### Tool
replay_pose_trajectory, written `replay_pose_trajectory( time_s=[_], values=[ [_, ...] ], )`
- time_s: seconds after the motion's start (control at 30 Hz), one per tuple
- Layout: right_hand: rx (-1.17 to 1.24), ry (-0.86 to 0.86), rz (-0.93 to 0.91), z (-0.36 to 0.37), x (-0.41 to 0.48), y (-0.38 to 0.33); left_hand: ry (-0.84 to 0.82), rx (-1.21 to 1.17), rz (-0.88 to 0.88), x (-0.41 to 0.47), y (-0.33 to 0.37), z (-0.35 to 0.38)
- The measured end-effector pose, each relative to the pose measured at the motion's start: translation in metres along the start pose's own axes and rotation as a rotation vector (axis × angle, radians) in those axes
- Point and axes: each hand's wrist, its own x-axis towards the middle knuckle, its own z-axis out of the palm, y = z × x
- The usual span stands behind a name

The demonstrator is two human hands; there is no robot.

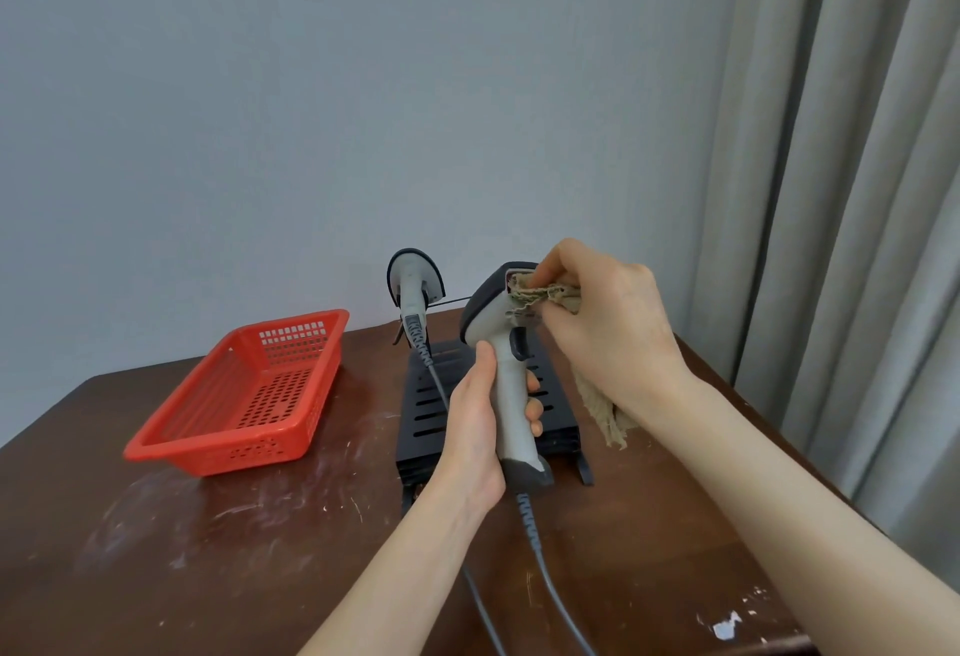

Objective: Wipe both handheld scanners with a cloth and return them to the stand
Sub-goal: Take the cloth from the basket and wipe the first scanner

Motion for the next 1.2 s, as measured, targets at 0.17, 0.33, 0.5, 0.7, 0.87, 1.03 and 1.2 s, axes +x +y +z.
replay_pose_trajectory(
  time_s=[0.17, 0.33, 0.5, 0.7, 0.87, 1.03, 1.2],
  values=[
    [0.029, -0.041, -0.017, 0.000, 0.002, 0.005, 0.010, 0.031, 0.028, 0.000, 0.001, -0.001],
    [-0.137, -0.082, 0.049, 0.001, 0.005, 0.015, 0.030, 0.033, 0.026, 0.001, -0.001, -0.005],
    [0.151, -0.058, 0.096, -0.001, 0.008, 0.000, 0.027, 0.048, 0.029, 0.002, -0.001, -0.003],
    [-0.171, -0.174, 0.089, -0.007, 0.008, 0.013, 0.041, 0.020, -0.039, 0.002, -0.002, -0.006],
    [-0.128, 0.002, 0.126, -0.014, 0.014, 0.020, 0.014, -0.055, -0.084, 0.003, 0.001, -0.008],
    [-0.008, -0.030, 0.262, -0.014, 0.006, 0.030, -0.007, -0.047, -0.075, 0.001, 0.003, -0.007],
    [0.050, 0.056, 0.088, -0.012, 0.005, 0.012, -0.001, -0.036, -0.059, -0.001, 0.004, -0.005]
  ],
)
